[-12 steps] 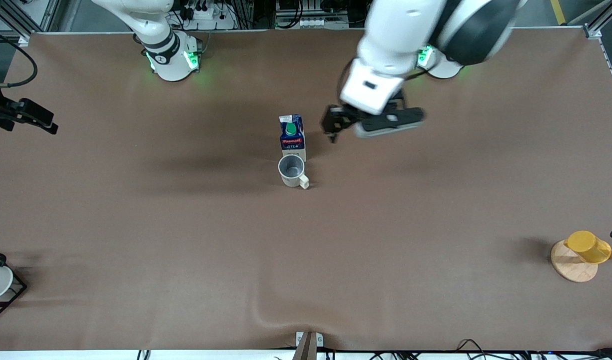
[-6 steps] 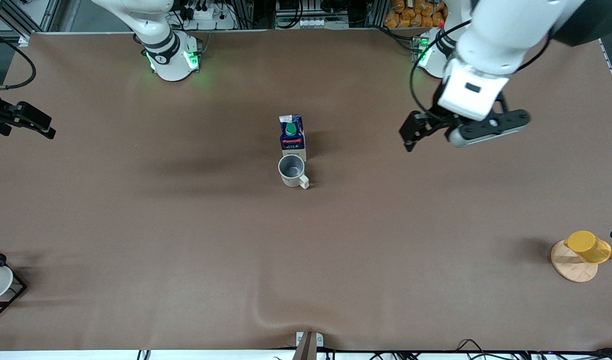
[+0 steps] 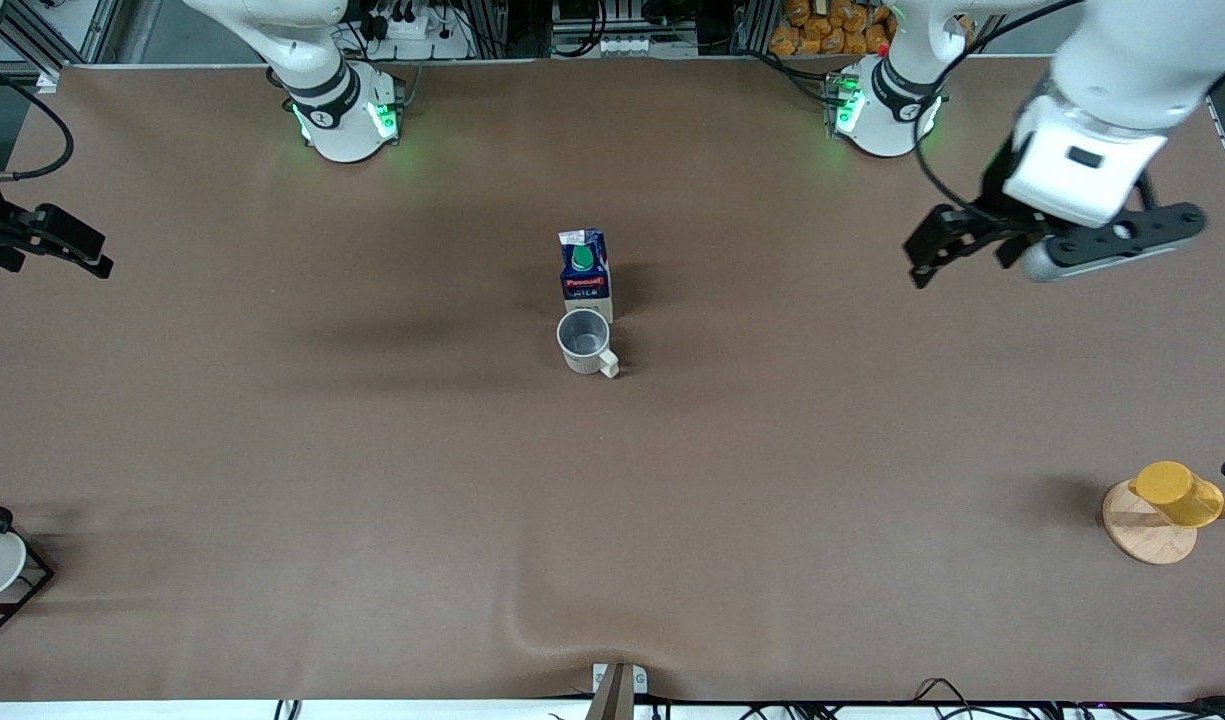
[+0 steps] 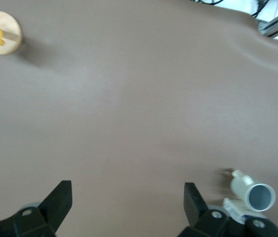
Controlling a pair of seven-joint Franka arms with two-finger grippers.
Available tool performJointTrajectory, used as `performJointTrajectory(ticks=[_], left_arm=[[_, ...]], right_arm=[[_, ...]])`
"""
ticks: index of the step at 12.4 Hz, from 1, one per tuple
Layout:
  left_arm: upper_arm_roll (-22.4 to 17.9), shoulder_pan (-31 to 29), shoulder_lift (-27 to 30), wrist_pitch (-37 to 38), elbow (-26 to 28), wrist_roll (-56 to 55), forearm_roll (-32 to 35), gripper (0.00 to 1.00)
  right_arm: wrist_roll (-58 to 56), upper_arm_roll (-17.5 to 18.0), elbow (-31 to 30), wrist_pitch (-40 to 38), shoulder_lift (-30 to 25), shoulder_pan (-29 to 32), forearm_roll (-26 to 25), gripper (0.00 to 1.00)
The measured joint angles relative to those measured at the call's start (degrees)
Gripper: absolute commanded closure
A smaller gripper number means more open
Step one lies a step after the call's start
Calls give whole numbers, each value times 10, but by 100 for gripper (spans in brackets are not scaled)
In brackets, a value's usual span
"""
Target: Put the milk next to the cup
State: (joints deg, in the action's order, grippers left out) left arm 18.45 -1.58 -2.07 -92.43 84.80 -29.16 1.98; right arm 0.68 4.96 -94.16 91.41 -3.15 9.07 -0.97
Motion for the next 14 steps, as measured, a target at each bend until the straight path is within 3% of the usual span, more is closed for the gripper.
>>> performJointTrajectory(ticks=[6,14], left_arm=[[-1,-128,41,73,0,207,0,0],[0,-194,63,98,2,311,0,0]], right_arm=[[1,-7,11,-29,0,5,13,0],[2,2,13,-47,2,-7,16,0]])
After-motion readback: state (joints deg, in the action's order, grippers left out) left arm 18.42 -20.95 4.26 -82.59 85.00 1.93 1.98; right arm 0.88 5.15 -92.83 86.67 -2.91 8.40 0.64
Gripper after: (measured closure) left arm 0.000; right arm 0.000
